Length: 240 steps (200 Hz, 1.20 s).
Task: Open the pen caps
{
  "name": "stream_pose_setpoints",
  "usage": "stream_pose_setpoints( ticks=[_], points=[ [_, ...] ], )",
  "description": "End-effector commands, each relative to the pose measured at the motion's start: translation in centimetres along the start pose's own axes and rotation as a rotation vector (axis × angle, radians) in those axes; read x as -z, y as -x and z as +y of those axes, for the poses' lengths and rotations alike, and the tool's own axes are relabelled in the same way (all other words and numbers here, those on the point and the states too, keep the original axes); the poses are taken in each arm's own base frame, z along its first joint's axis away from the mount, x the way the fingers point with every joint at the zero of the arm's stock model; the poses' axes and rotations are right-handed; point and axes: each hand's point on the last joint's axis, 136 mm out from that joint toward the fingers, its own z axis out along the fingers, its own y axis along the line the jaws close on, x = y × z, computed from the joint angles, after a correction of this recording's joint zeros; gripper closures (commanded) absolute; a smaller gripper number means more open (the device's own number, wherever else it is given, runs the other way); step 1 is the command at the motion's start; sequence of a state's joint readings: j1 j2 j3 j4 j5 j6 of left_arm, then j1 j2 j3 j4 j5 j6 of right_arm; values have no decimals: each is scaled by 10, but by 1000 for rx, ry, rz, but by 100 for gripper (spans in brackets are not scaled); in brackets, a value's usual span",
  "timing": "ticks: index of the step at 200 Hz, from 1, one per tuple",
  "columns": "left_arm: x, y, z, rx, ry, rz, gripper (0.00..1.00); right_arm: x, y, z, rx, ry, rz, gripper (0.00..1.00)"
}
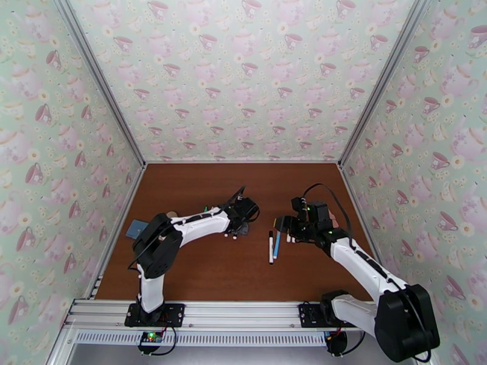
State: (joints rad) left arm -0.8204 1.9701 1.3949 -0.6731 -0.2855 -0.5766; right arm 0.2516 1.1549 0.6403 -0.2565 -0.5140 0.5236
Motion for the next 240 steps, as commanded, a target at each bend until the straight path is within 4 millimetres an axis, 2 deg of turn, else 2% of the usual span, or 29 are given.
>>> stream_pose_setpoints(
  ticks=[1, 71, 127, 160, 213, 240],
  points=[
    [-9, 5, 6, -3, 45, 7, 85, -4, -7, 2, -7, 24, 25, 42],
    [-30, 3, 9, 21, 63, 43, 78, -4, -10, 1, -9, 22, 31, 42],
    [-32, 5, 11, 32, 58, 46, 67, -5, -13, 0, -13, 20, 39, 43],
    [-14, 12, 10, 47, 27, 21, 66, -9, -18, -4, 26, -78, 67, 48],
    [44, 28, 5, 102, -117, -77, 63, -26, -26, -9, 91, -231, 123, 56],
    [69, 27, -2, 113, -238, -112, 63, -33, -24, -14, 94, -295, 124, 59]
  ],
)
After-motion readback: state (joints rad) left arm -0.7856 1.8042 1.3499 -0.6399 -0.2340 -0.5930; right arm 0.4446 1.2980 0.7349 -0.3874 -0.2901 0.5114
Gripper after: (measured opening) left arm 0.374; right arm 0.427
